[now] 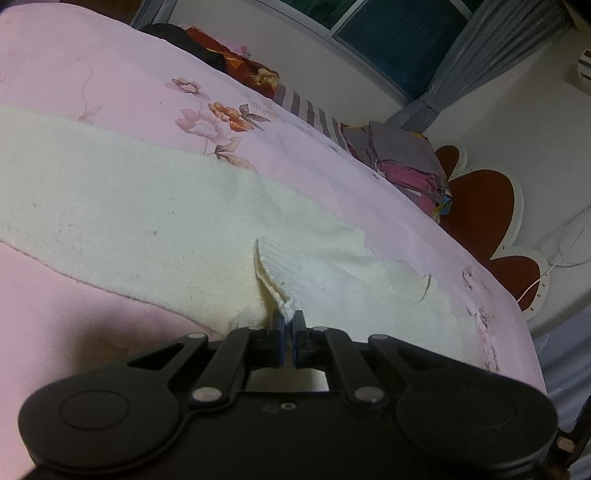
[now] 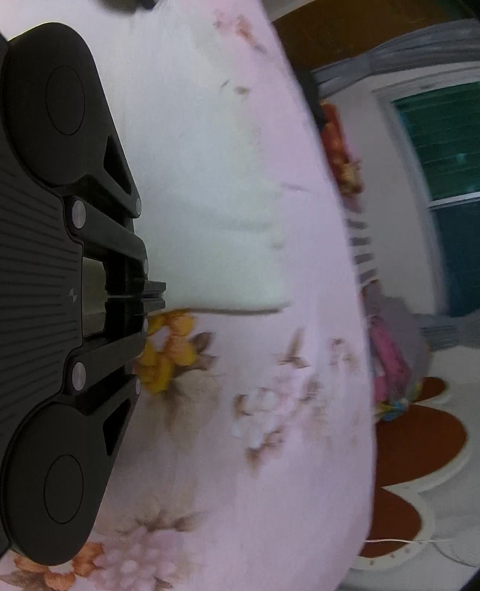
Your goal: Fold small clothes
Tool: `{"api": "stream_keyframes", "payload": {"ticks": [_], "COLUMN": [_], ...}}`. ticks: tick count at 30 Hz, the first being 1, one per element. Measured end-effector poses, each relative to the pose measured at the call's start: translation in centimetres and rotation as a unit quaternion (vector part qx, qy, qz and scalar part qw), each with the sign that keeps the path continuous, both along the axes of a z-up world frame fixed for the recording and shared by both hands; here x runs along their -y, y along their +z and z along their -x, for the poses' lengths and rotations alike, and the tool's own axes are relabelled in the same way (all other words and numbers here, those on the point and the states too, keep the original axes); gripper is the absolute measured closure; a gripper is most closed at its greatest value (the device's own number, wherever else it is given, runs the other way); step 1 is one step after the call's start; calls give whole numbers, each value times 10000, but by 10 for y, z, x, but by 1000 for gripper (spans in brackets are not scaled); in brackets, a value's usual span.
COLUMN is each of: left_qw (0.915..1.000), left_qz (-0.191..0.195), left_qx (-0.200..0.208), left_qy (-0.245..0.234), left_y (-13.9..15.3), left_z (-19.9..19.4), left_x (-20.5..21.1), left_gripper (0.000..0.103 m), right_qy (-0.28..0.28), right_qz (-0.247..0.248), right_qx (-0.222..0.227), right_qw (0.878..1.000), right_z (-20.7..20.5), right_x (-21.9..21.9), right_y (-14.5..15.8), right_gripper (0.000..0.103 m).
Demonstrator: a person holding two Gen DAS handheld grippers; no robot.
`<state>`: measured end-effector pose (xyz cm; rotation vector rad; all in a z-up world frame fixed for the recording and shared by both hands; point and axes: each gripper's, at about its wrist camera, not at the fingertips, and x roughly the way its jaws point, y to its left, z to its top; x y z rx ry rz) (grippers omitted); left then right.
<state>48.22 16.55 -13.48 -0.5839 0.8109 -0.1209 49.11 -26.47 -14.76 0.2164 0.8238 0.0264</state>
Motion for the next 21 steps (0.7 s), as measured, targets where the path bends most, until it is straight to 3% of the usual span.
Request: {"api": "stream_keyframes", "payload": {"ticks": [3,5,8,12,14,18,21], "left_qw": [9999,9998,9996,9987,9986,9990,9987], "left_qz": [-47,-140,-212,-475,-482,-296,-197], "left_qx": [-11,-78,63,52,11,-66,-95], "left_qy": [-125,-140,-190,-189,-197,-315,-469], "left_y": [0,1,7,11,9,3,-2], "left_z": [-1,-2,-4,-24,-34,-50,-55], "left_x": [1,1,3,6,5,2,3], "left_gripper": [99,74,61,59,61,64,88], "right_qy": [-26,-66,-100,-187,-310,-336,-314], "right_qz": [-83,-31,25,-118,-238,-598,-1014], "right_qx": [51,154,235,283,275,320,307], "right_qw": [9999,9999,9997,9994,9989,9971,9939], "right_z": [1,3,1,-14,-27,-56,-78], "right_x": [5,7,12,22,31,45,55], "right_y": [0,5,10,13,11,8,4], "right_gripper": [103,103,103,98,59,56,56]}}
